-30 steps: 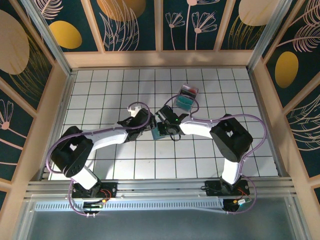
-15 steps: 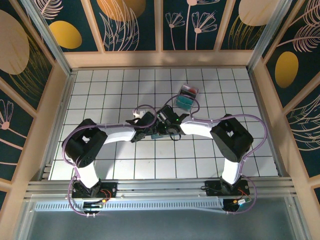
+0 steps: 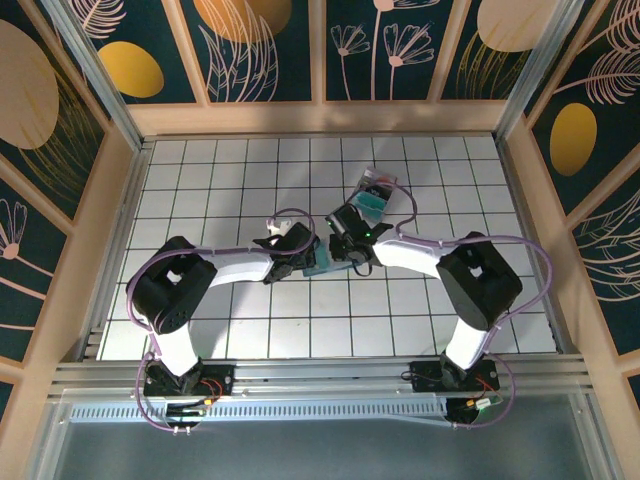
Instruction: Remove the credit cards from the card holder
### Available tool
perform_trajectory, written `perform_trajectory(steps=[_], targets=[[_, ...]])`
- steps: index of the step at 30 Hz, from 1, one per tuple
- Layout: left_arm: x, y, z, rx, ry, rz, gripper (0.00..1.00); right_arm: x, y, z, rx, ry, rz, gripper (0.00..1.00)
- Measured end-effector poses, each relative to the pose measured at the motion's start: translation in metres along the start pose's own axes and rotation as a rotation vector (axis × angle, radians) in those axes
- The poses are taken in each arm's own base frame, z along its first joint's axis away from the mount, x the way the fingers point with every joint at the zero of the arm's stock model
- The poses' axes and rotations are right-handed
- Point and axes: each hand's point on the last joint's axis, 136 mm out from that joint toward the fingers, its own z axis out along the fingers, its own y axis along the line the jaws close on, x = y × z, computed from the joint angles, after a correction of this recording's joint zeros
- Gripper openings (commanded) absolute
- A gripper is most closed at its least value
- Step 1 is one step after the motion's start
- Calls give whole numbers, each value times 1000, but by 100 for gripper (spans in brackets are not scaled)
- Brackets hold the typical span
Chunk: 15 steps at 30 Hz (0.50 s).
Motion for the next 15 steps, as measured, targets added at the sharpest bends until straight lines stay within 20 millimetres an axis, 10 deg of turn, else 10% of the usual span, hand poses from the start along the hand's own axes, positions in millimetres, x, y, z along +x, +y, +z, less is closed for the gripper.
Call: perform_trajectory(steps=[15], targets=[[-28,-32,-4,-38,-73,128,99,-34,-48,-49,-25,-162,149,31]])
